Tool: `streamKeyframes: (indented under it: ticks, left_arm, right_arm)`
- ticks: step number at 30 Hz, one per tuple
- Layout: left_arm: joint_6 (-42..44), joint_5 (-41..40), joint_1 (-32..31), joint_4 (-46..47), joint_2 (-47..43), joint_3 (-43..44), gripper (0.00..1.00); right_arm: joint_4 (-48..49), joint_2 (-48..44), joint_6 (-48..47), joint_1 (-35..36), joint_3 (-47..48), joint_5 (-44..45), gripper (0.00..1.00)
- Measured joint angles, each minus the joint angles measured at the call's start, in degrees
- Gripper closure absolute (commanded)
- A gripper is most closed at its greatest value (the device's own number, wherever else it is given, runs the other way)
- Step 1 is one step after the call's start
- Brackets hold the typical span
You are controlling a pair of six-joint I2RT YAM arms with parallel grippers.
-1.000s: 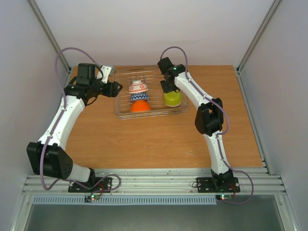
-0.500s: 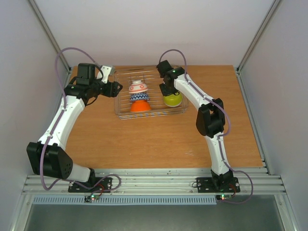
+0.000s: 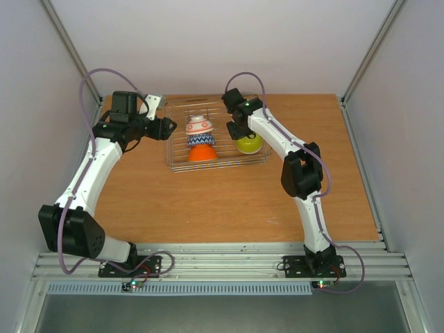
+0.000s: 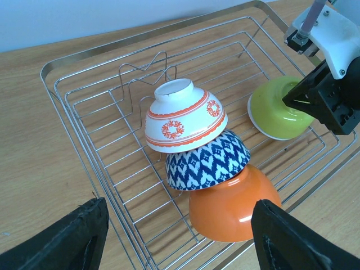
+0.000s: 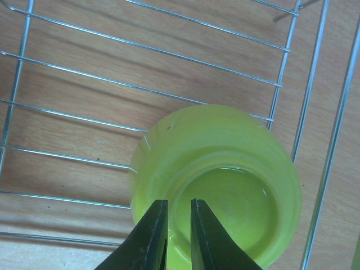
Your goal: Load the bowls into the dish rack
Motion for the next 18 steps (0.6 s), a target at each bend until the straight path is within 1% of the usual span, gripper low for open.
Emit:
streamKeyframes:
  ticks: [18]
  left_arm:
    - [0.15,0.0,0.0,0.0,0.0,0.0,0.29]
  right_arm:
    - [-0.02,0.46,-0.04,0.0,0.0,0.76,0.86]
